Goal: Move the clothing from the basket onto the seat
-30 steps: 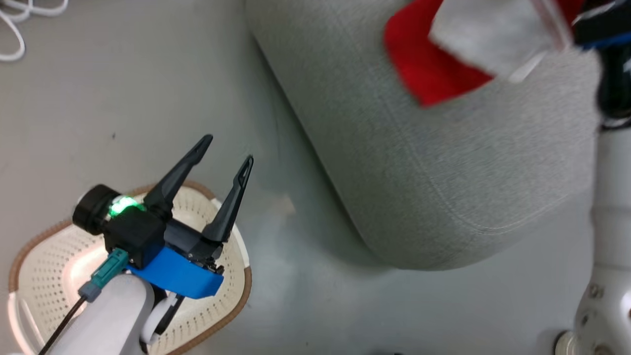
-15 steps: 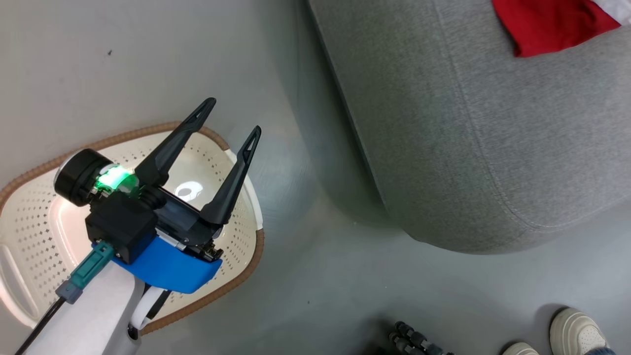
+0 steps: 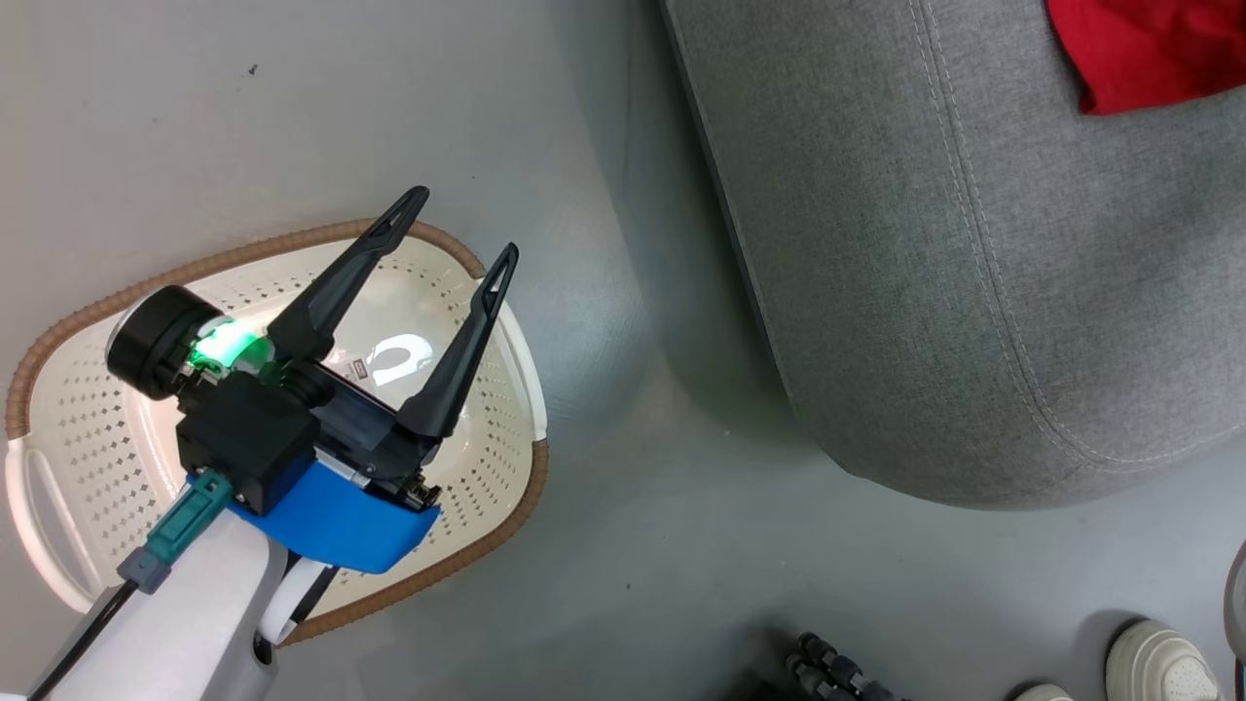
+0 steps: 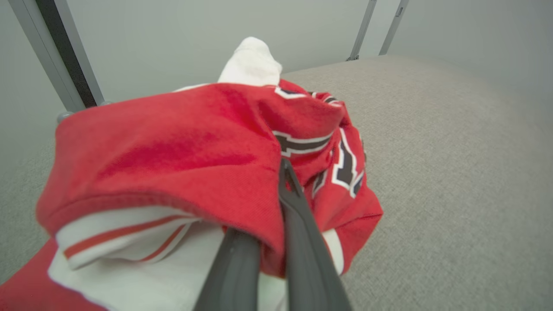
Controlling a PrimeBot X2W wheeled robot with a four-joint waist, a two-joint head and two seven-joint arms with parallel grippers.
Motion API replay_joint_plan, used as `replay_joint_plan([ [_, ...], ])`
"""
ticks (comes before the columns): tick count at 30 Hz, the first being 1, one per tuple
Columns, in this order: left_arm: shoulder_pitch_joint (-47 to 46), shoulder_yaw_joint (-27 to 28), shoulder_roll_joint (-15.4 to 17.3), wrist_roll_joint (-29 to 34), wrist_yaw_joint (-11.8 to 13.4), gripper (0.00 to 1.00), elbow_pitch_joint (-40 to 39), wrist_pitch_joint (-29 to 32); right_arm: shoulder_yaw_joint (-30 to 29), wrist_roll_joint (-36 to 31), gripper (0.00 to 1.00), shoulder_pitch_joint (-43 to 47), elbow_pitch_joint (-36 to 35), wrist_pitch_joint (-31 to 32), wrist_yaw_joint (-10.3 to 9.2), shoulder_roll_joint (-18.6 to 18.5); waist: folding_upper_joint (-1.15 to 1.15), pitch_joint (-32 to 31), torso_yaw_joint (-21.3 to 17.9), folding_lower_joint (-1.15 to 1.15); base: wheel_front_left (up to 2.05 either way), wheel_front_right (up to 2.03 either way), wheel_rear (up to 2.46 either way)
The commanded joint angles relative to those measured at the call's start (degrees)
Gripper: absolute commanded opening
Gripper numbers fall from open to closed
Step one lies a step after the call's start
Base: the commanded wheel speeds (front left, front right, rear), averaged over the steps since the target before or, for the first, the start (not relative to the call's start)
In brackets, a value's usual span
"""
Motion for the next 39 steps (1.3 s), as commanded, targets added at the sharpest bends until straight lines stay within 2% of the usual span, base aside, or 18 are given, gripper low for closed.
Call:
replay_joint_plan([
  [1, -0.8, 0.1, 0.1, -0.1, 0.3, 1.0, 0.2, -0.2, -0.3, -0.7, 0.0, -0.9, 0.5, -0.4, 0.01, -0.5, 0.0, -0.1, 0.1, -0.01, 0.0, 0.0, 0.0],
  [2, -0.8, 0.1, 0.1, -0.2, 0.4, 1.0, 0.4, -0.3, -0.6, -1.0, 0.01, -1.1, 1.0, -0.6, 0.02, -0.5, 0.0, -0.3, 0.1, -0.01, 0.0, 0.0, 0.0],
  [3, -0.7, 0.0, 0.1, -0.2, 0.4, 1.0, 0.5, -0.4, -0.9, -1.4, 0.21, -1.3, 1.5, -0.8, 0.01, -0.6, 0.0, -0.4, 0.2, -0.01, 0.0, 0.0, 0.0],
  [4, -0.7, 0.0, 0.0, -0.3, 0.4, 1.0, 0.6, -0.5, -1.2, -1.8, 0.44, -1.5, 1.9, -1.0, 0.01, -0.6, 0.0, -0.6, 0.2, -0.01, 0.0, 0.0, 0.0],
  [5, -0.7, -0.1, -0.1, -0.3, 0.4, 1.0, 0.8, -0.5, -1.4, -2.2, 0.8, -1.7, 2.2, -1.3, 0.01, -0.6, 0.0, -0.8, 0.2, -0.01, 0.0, 0.0, 0.0],
  [6, -0.7, -0.2, -0.3, -0.4, 0.5, 1.0, 1.0, -0.6, -1.7, -2.5, 1.0, -1.9, 2.5, -1.5, 0.01, -0.4, 0.0, -1.0, 0.2, -0.01, 0.0, 0.0, 0.0],
  [15, -1.5, -1.1, -2.3, -0.1, 0.8, 1.0, 4.0, -1.8, -2.9, -5.2, 1.0, -0.5, 5.4, -2.5, 0.02, 0.1, 0.0, -4.5, 1.1, -0.01, 0.0, 0.0, 0.0],
  [23, -0.4, -2.3, -7.0, -1.6, 0.2, 1.0, 11.4, -3.3, -2.1, -4.2, 1.0, 5.0, 6.2, -3.9, 0.01, 0.2, 0.0, -13.0, 4.2, -0.01, 0.0, 0.0, 0.0],
  [31, 4.1, 0.6, -13.6, -3.4, -0.3, 1.0, 16.7, -3.5, 5.8, -1.7, 1.0, 14.7, 4.9, -4.6, 0.01, 1.5, 0.0, -24.3, 7.8, -0.01, 0.0, 0.0, 0.0],
  [39, 9.5, 4.7, -16.4, -3.4, -0.7, 1.0, 18.7, -3.5, 14.8, 1.5, 1.0, 24.2, -1.1, -4.8, 0.01, 1.6, 0.0, -31.5, 10.0, -0.01, 0.0, 0.0, 0.0],
])
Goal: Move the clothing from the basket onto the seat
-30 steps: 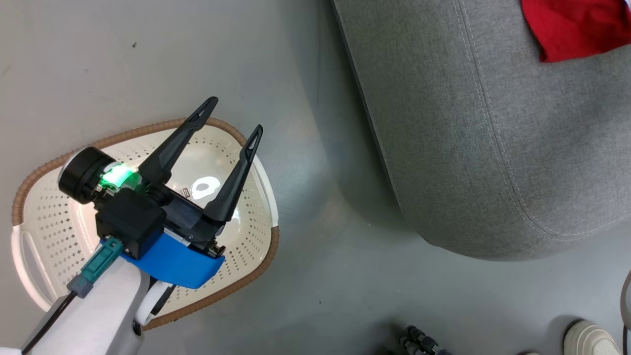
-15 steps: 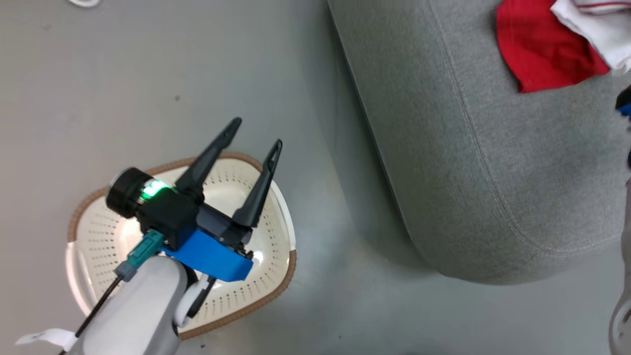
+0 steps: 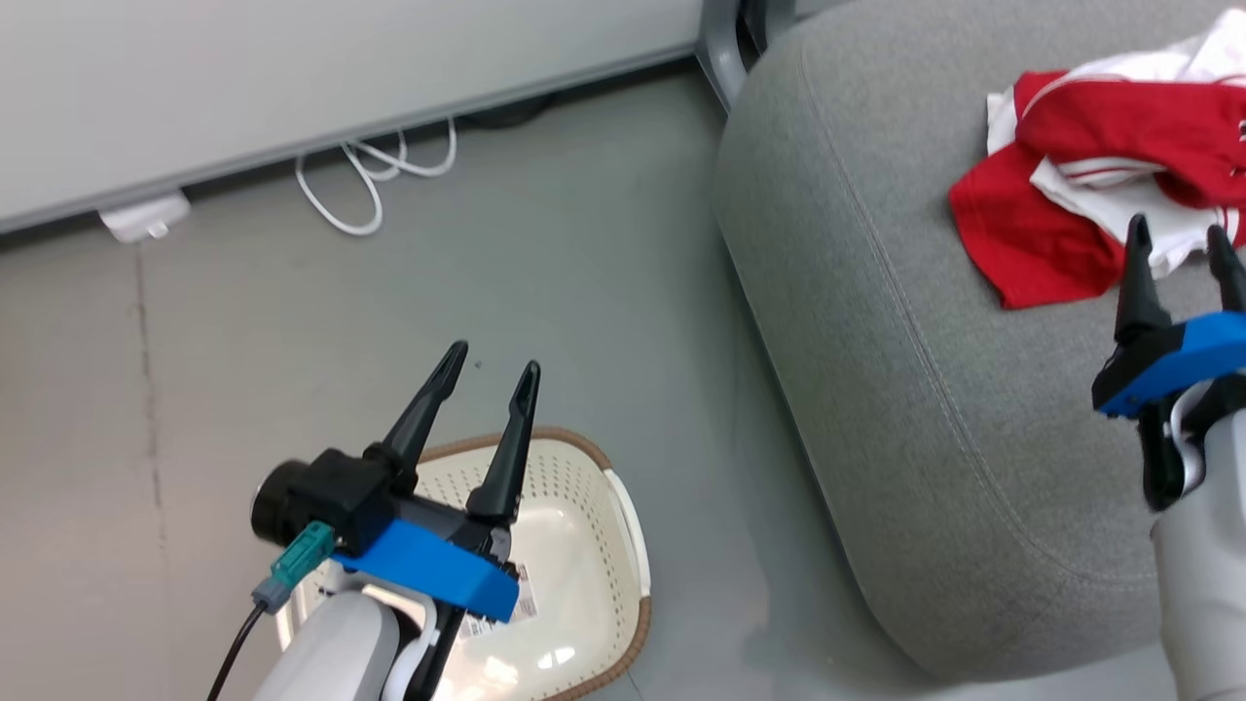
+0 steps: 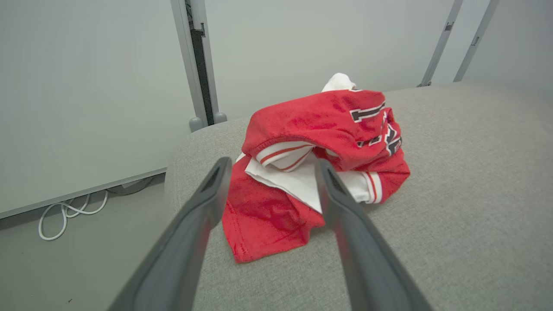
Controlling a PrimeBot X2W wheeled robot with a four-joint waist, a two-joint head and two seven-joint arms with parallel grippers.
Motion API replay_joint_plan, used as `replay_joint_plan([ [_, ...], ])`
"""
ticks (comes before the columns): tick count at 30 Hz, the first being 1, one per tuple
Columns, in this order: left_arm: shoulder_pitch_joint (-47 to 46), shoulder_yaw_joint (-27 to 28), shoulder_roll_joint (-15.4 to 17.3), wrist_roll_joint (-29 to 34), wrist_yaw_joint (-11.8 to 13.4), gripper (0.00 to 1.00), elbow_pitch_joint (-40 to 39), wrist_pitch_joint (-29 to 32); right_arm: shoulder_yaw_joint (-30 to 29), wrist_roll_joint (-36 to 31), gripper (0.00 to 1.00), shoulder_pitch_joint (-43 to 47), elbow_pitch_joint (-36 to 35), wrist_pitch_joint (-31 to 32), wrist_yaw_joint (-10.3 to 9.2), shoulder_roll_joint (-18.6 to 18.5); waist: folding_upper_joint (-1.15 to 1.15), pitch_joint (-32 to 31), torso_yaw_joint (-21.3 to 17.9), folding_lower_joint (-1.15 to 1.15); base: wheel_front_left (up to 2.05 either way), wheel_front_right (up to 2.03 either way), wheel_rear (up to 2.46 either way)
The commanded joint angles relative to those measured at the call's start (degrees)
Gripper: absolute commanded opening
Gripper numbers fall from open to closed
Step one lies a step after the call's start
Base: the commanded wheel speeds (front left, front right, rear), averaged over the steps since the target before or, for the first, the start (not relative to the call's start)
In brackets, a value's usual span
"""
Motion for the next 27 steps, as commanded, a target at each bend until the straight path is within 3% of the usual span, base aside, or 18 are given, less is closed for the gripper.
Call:
replay_joint_plan([
  [1, 0.8, 0.4, -0.1, -0.2, -0.4, 1.0, 0.2, -0.2, 0.2, 0.3, 1.0, 1.4, -0.4, -0.3, 0.01, 0.0, -0.01, -3.3, 1.9, 0.02, 0.0, 0.0, 0.0],
  [10, 6.7, 3.9, -1.5, -2.2, -0.3, 1.0, 2.0, -0.2, 7.6, 5.2, 1.0, 16.2, -14.5, 1.6, 0.02, 3.8, -0.01, -9.5, 6.0, 0.02, 0.0, 0.0, 0.0],
  [19, 9.3, 6.6, -1.2, -2.5, -0.3, 1.0, 3.3, -0.2, 9.4, 4.4, 1.0, 27.7, -29.9, 6.3, 0.01, 6.7, -0.01, -12.5, 10.5, 0.02, 0.0, 0.0, 0.0],
  [27, 10.2, 9.8, -1.2, -1.9, -0.3, 1.0, 5.8, -0.2, 11.1, 6.0, 1.0, 34.3, -37.2, 8.1, 0.02, 7.8, -0.01, -14.2, 13.7, 0.02, 0.0, 0.0, 0.0],
])
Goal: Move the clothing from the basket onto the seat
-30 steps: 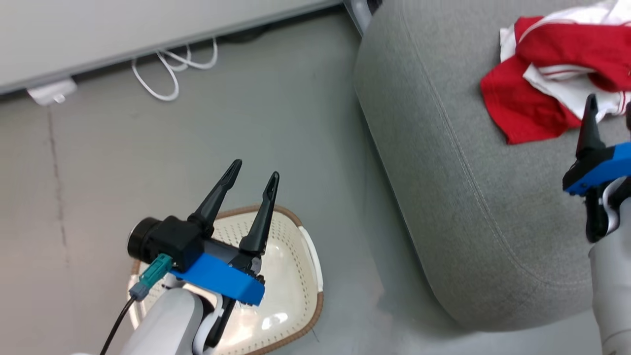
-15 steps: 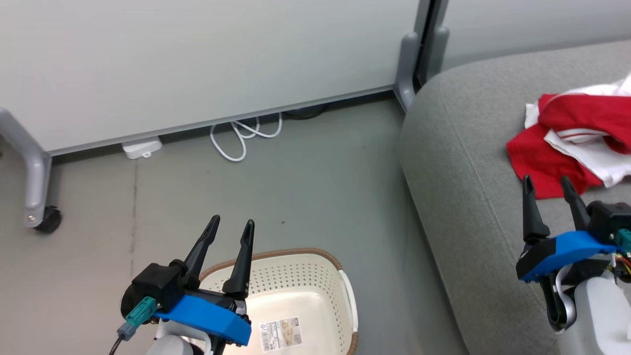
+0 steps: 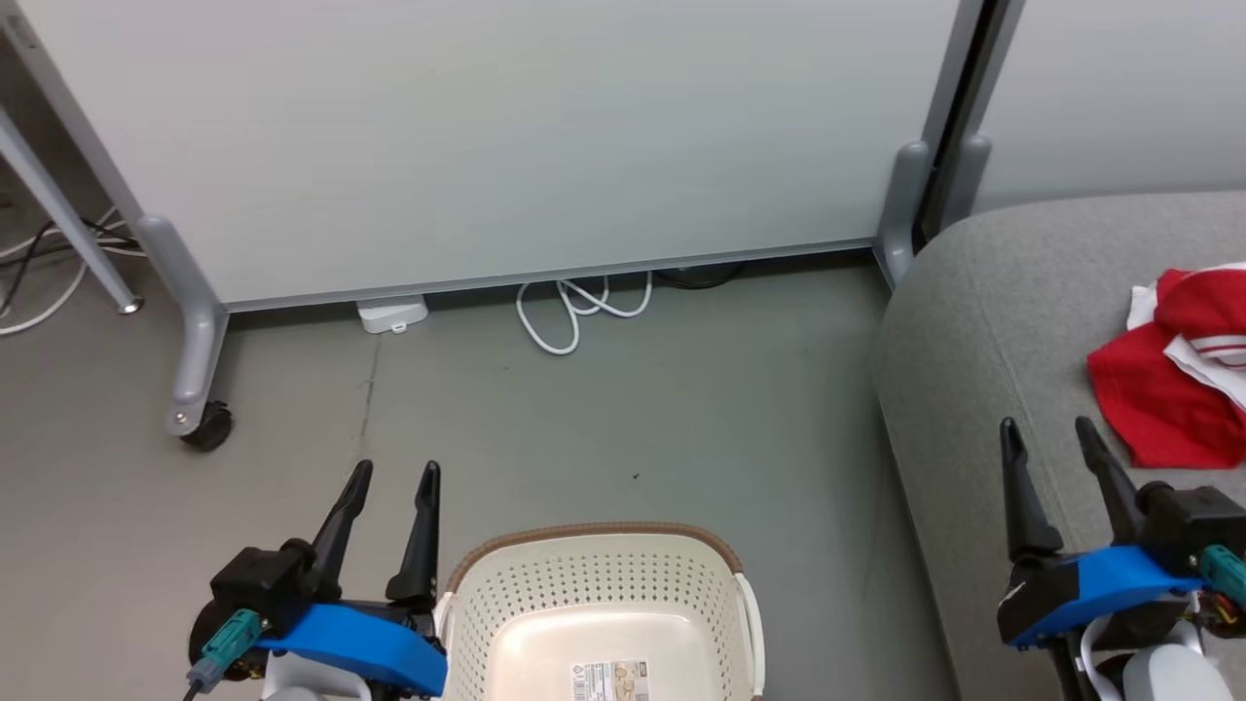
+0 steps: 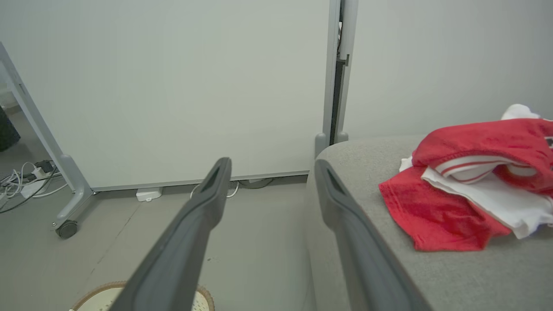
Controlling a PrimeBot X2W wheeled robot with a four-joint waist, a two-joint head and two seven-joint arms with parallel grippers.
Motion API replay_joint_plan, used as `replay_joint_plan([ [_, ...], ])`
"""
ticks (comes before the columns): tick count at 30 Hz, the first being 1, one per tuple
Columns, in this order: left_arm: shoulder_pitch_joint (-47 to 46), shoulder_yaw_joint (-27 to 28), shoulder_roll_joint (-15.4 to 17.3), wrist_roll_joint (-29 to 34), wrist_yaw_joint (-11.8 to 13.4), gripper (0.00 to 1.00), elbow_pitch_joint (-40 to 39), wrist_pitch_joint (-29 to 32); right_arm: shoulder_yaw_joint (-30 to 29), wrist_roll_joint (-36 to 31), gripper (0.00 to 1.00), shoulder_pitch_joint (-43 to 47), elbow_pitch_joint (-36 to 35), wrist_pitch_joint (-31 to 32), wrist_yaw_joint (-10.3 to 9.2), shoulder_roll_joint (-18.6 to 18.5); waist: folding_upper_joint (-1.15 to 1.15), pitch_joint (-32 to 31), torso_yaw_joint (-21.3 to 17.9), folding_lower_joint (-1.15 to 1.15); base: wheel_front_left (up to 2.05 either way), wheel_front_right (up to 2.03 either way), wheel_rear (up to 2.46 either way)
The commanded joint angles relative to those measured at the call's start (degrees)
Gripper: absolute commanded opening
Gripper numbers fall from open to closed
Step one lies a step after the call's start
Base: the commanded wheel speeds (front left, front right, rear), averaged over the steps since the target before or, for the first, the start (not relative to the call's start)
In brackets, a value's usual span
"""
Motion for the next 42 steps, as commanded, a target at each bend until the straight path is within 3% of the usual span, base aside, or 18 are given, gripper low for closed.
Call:
replay_joint_plan([
  [1, 0.6, 1.1, 0.1, 0.5, -0.1, 1.0, 0.7, -0.2, 0.8, 1.7, 1.0, 1.8, -1.1, 0.2, 0.03, 0.2, 0.0, -0.7, 1.0, 0.01, 0.0, 0.0, 0.0],
  [16, 1.1, 4.5, 0.3, 0.9, -0.1, 1.0, 4.0, -0.2, 3.1, 3.9, 1.0, 7.3, -1.4, -2.8, 0.03, 0.1, 0.0, -1.7, 5.2, 0.01, 0.0, 0.0, 0.0],
  [42, 1.5, 3.9, 0.7, 0.2, -0.1, 1.0, 4.3, -0.2, 4.7, 4.3, 1.0, 7.3, 0.0, -3.0, 0.03, 0.1, 0.0, -1.5, 4.7, 0.01, 0.0, 0.0, 0.0],
])
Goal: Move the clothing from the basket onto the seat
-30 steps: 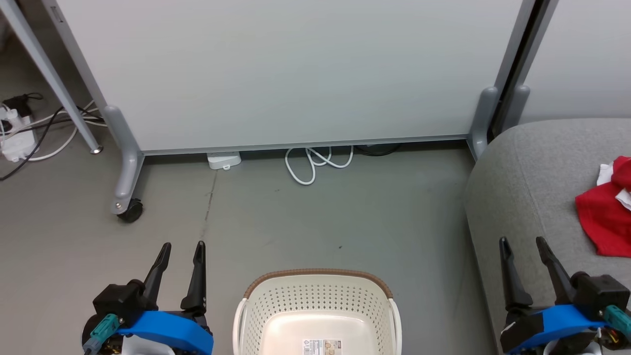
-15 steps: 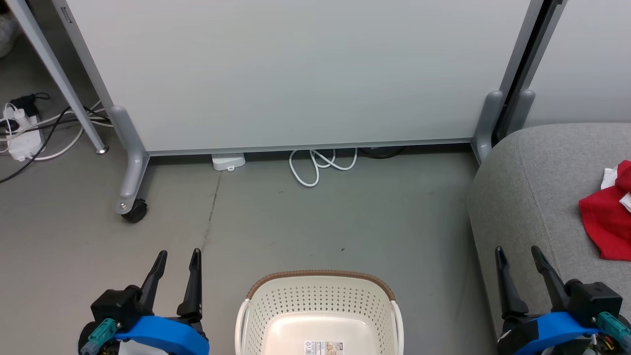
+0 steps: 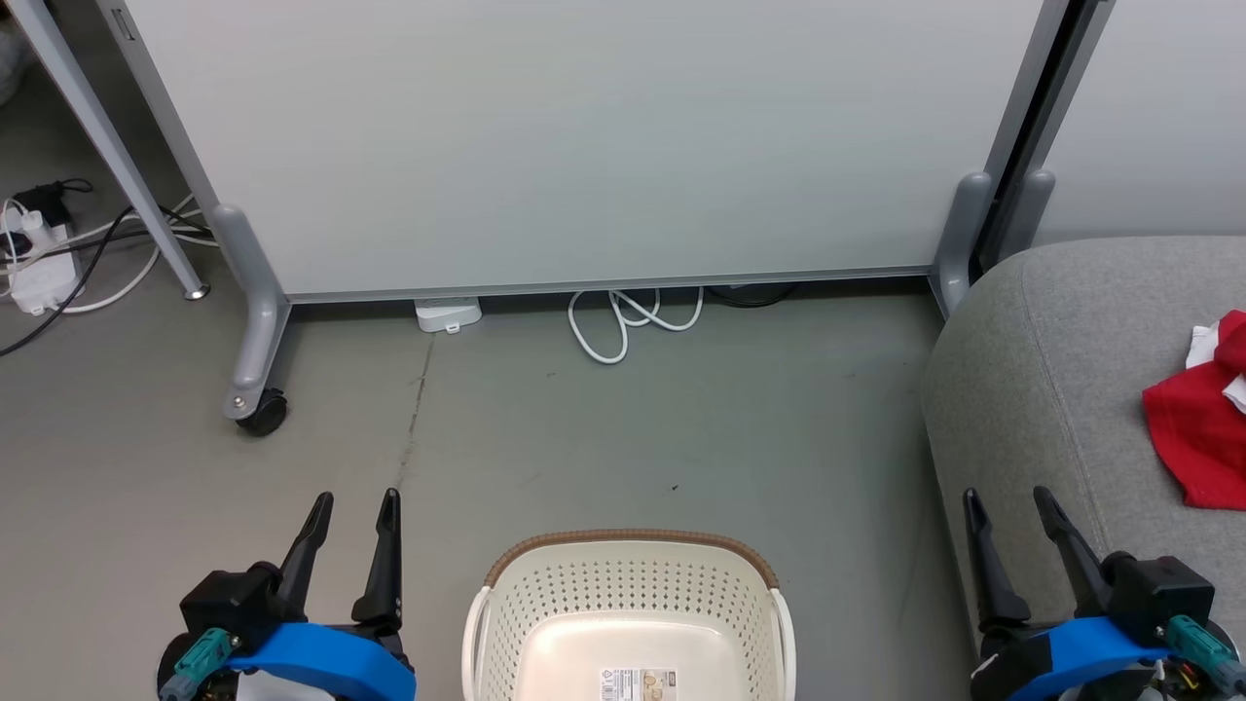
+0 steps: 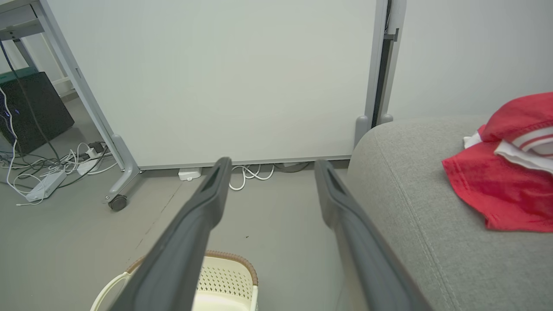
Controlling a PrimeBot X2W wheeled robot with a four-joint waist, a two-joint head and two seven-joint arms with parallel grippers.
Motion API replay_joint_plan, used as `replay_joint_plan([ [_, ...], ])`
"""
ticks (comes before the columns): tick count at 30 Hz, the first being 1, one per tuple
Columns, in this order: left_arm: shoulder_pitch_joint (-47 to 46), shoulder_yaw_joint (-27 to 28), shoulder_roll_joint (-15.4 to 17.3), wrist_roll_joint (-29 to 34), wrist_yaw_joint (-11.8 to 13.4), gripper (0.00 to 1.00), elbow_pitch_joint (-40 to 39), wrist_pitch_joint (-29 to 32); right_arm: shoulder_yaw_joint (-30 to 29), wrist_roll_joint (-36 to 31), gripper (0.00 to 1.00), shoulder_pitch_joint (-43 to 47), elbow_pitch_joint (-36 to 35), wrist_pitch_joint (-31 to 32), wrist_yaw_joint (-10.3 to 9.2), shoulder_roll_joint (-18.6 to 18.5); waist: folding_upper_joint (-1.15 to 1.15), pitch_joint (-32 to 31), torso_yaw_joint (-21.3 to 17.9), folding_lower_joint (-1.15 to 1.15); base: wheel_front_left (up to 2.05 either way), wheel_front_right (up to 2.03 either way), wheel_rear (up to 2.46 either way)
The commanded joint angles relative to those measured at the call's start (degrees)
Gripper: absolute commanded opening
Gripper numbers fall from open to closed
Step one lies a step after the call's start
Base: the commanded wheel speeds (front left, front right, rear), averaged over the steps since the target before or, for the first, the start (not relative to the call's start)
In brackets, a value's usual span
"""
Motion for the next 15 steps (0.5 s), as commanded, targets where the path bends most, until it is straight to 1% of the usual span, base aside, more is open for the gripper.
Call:
replay_joint_plan([
  [1, 0.2, -0.2, 0.3, -0.1, -0.1, 1.0, -0.3, -0.2, 0.1, -0.3, 1.0, 0.6, 0.0, 0.1, 0.03, 0.0, 0.0, 0.1, -0.1, 0.0, 0.0, 0.0, 0.0],
  [5, 0.3, -0.4, 0.3, -0.5, -0.1, 1.0, -0.3, -0.2, 0.2, -0.3, 1.0, 0.5, 0.2, 0.0, 0.03, 0.0, 0.0, 0.3, -0.1, 0.0, 0.0, 0.0, 0.0],
  [6, 0.0, -0.4, 0.1, -0.4, 0.0, 0.0, -0.2, 0.0, 0.2, 0.0, 0.0, 0.0, 0.1, 0.0, 0.0, 0.0, 0.0, 0.3, -0.1, 0.0, 0.0, 0.0, 0.0],
  [11, 1.6, -0.7, -0.8, -0.7, 0.0, 0.0, 1.4, 0.2, 0.1, 0.2, 0.0, 0.4, 2.1, 0.1, 0.0, 0.2, 0.0, 0.4, -0.1, 0.01, 0.0, 0.0, 0.0],
  [15, 1.7, 0.2, -1.2, -4.2, 0.0, 0.0, 1.0, 1.3, -0.4, 4.4, 0.0, -0.2, 2.6, 1.4, 0.0, 0.2, 0.0, 0.4, -0.3, 0.01, 0.0, 0.0, 0.0],
])
